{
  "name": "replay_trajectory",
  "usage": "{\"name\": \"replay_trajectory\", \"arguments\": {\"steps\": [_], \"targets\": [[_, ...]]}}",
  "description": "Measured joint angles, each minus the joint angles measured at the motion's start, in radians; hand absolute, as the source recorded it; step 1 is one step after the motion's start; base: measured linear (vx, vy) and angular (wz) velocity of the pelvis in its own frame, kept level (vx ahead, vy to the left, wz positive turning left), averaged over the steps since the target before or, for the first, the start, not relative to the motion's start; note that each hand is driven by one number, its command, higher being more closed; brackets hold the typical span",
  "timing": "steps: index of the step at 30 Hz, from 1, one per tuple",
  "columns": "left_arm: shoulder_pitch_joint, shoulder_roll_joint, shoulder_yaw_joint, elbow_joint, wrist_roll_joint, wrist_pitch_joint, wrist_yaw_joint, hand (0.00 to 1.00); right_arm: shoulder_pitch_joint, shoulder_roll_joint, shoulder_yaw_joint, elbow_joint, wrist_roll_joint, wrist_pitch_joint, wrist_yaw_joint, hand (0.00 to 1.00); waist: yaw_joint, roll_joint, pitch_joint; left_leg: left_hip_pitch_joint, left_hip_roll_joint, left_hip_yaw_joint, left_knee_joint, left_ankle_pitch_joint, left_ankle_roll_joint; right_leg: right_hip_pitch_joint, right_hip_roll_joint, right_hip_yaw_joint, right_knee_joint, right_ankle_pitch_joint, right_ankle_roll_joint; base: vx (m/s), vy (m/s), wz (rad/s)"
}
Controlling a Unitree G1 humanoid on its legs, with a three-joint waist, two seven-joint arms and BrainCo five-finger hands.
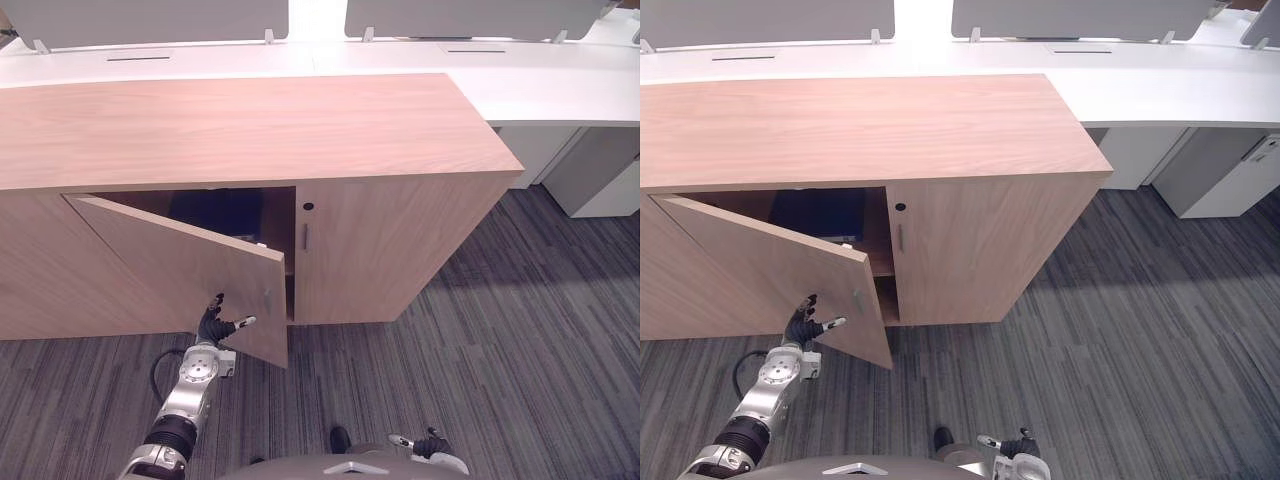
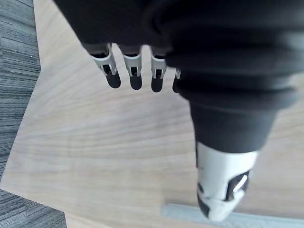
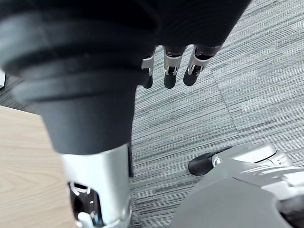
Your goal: Walk over to the cabinet, pick up the folder, carry it to the office cabinet, place the folder inside the office cabinet, then close the office cabinet door
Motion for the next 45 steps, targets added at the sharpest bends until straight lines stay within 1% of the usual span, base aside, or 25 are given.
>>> {"name": "replay_trajectory", "arguments": {"steps": [5, 7, 9, 12, 15, 16, 18, 20, 23, 30, 33, 38, 40, 45], "targets": [[0.100, -0.018, 0.000, 0.018, 0.000, 0.000, -0.044, 0.00, 0.011, -0.002, -0.003, 0.000, 0.002, -0.001, 0.000, 0.00, 0.005, 0.006, -0.004, -0.007, 0.001, -0.010, 0.001, 0.007, 0.004, -0.001, -0.002, -0.024, 0.000, -0.001, -0.001, -0.09, -0.054, 0.12], [0.126, -0.017, 0.003, 0.054, 0.000, 0.000, -0.060, 0.00, 0.012, -0.004, -0.003, 0.002, 0.002, -0.001, 0.000, 0.00, 0.014, 0.006, -0.004, -0.014, 0.003, -0.013, 0.003, 0.007, 0.004, -0.002, -0.002, -0.028, 0.002, -0.001, -0.001, -0.04, -0.049, 0.10], [0.151, -0.017, 0.025, 0.102, 0.001, 0.002, -0.078, 0.00, 0.011, -0.001, -0.006, 0.003, 0.011, -0.001, 0.000, 0.00, 0.029, -0.004, 0.003, -0.060, 0.014, -0.039, 0.096, -0.030, 0.000, -0.002, -0.005, -0.040, 0.005, 0.001, -0.002, -0.04, -0.060, 0.15], [0.162, -0.021, 0.072, 0.151, 0.000, 0.004, -0.082, 0.00, 0.009, -0.001, -0.008, 0.005, 0.021, -0.001, 0.000, 0.00, 0.035, -0.008, 0.006, -0.098, 0.014, -0.081, 0.152, -0.044, -0.001, -0.004, -0.005, -0.052, 0.004, 0.002, -0.002, -0.05, -0.052, 0.29], [0.166, -0.018, 0.122, 0.223, 0.019, 0.004, -0.082, 0.00, -0.030, -0.009, -0.008, 0.044, 0.022, -0.006, 0.001, 0.00, 0.061, -0.010, 0.009, -0.126, 0.007, -0.148, 0.186, -0.044, -0.001, -0.017, -0.002, -0.043, 0.003, 0.016, -0.003, -0.08, -0.039, -0.01], [0.168, -0.017, 0.128, 0.259, 0.022, 0.005, -0.082, 0.00, -0.044, -0.014, -0.008, 0.049, 0.022, -0.009, 0.001, 0.00, 0.074, -0.005, 0.014, -0.121, 0.006, -0.157, 0.181, -0.046, -0.001, -0.017, -0.001, -0.034, 0.001, 0.022, -0.003, -0.09, -0.020, -0.19], [0.195, -0.022, 0.151, 0.297, 0.041, 0.007, -0.083, 0.00, -0.062, -0.017, -0.008, 0.048, 0.021, -0.011, 0.001, 0.00, 0.084, -0.002, 0.017, -0.098, 0.007, -0.141, 0.160, -0.051, -0.006, -0.014, 0.000, -0.011, -0.002, 0.029, -0.003, -0.12, 0.007, -0.33], [0.220, -0.035, 0.180, 0.329, 0.059, 0.010, -0.083, 0.00, -0.064, -0.018, -0.008, 0.048, 0.021, -0.022, 0.002, 0.00, 0.084, -0.002, 0.016, -0.070, -0.001, -0.138, 0.129, -0.049, -0.009, -0.011, 0.000, 0.011, -0.008, 0.025, -0.001, -0.12, 0.011, -0.41], [0.231, -0.050, 0.215, 0.356, 0.059, 0.017, -0.084, 0.00, -0.043, -0.017, -0.008, 0.049, 0.021, -0.021, 0.002, 0.00, 0.083, -0.001, 0.016, -0.051, -0.010, -0.144, 0.102, -0.048, -0.010, -0.012, -0.002, 0.020, -0.008, 0.024, -0.002, -0.09, 0.009, -0.20], [0.231, -0.055, 0.240, 0.401, 0.079, 0.020, -0.084, 0.00, -0.031, -0.018, -0.025, 0.081, 0.021, -0.020, 0.005, 0.00, 0.086, 0.001, 0.004, -0.047, -0.009, -0.175, 0.096, -0.044, -0.013, -0.015, 0.003, 0.011, -0.008, 0.022, 0.000, 0.00, -0.005, -0.03], [0.230, -0.056, 0.248, 0.407, 0.079, 0.026, -0.084, 0.00, -0.042, -0.017, -0.028, 0.084, 0.020, -0.020, 0.010, 0.00, 0.094, 0.000, 0.001, -0.044, -0.010, -0.180, 0.096, -0.036, 0.001, -0.013, 0.004, 0.006, -0.002, 0.029, -0.003, 0.07, -0.005, 0.02], [0.227, -0.057, 0.258, 0.414, 0.079, 0.027, -0.083, 0.00, -0.069, -0.018, -0.023, 0.113, 0.018, -0.019, 0.015, 0.00, 0.103, -0.005, 0.003, -0.033, -0.020, -0.199, 0.094, -0.041, 0.007, 0.001, 0.002, -0.003, -0.002, 0.025, 0.002, 0.01, 0.002, 0.05], [0.221, -0.057, 0.257, 0.422, 0.079, 0.027, -0.083, 0.00, -0.077, -0.019, -0.017, 0.119, 0.017, -0.018, 0.028, 0.00, 0.109, -0.008, 0.004, -0.033, -0.025, -0.200, 0.094, -0.040, 0.011, 0.001, -0.003, -0.004, -0.002, 0.024, 0.003, -0.04, 0.000, 0.02], [0.218, -0.056, 0.256, 0.435, 0.079, 0.028, -0.078, 0.00, -0.079, -0.020, 0.001, 0.118, 0.014, -0.017, 0.029, 0.00, 0.109, -0.011, 0.003, -0.033, -0.035, -0.203, 0.085, -0.034, 0.021, -0.001, -0.016, -0.013, -0.004, 0.021, 0.009, -0.07, -0.001, 0.03]]}}
